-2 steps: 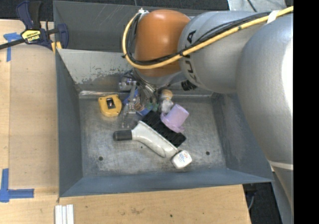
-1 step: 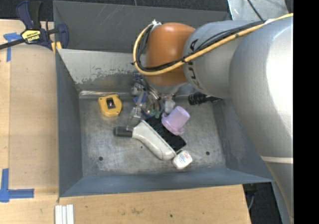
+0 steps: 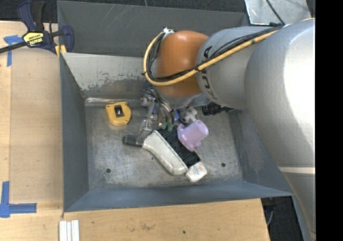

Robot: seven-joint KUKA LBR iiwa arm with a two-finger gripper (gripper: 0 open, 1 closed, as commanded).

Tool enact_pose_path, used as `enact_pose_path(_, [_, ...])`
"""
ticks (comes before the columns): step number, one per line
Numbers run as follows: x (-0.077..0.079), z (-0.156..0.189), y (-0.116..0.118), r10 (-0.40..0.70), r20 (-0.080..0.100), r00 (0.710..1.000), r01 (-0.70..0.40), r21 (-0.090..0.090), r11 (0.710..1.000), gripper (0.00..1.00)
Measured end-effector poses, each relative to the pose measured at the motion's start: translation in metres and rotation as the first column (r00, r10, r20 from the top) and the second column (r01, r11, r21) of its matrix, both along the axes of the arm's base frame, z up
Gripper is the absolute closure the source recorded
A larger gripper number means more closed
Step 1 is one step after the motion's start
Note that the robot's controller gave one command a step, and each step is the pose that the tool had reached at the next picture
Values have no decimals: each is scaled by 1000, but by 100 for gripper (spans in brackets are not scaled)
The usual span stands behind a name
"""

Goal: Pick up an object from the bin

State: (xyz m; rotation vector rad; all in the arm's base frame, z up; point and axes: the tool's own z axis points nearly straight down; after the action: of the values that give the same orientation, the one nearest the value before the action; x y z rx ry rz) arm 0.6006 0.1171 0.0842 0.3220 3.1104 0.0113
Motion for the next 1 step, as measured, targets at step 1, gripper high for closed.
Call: enact_pose_path(1, [-27, 13, -2, 155, -3, 988, -155, -5, 988, 0])
